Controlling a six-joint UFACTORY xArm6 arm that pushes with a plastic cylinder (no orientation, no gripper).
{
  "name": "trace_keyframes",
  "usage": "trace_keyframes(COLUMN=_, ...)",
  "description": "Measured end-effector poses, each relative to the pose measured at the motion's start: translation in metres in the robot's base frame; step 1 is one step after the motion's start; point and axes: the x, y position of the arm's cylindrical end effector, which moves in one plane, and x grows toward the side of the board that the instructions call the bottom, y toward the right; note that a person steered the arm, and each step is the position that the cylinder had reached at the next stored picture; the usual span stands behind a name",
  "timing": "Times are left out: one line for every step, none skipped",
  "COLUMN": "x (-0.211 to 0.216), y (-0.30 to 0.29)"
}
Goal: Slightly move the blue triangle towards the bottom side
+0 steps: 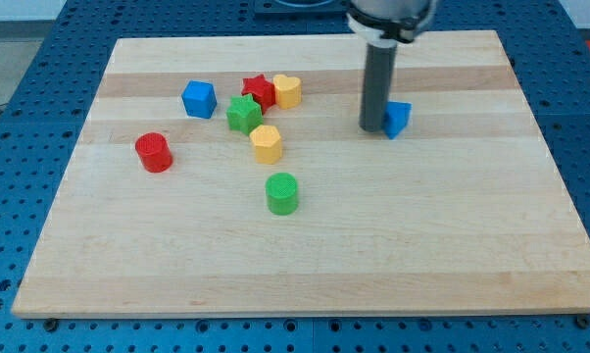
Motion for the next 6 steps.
trace_keyframes(x=-0.003, y=0.015)
trace_keyframes(x=-0.044, y=-0.004)
trace_keyframes(x=-0.062, y=0.004)
trace_keyframes(x=-0.045, y=0.035)
trace_keyframes(x=-0.033, y=0.021)
trace_keyframes(x=-0.028, y=-0.005)
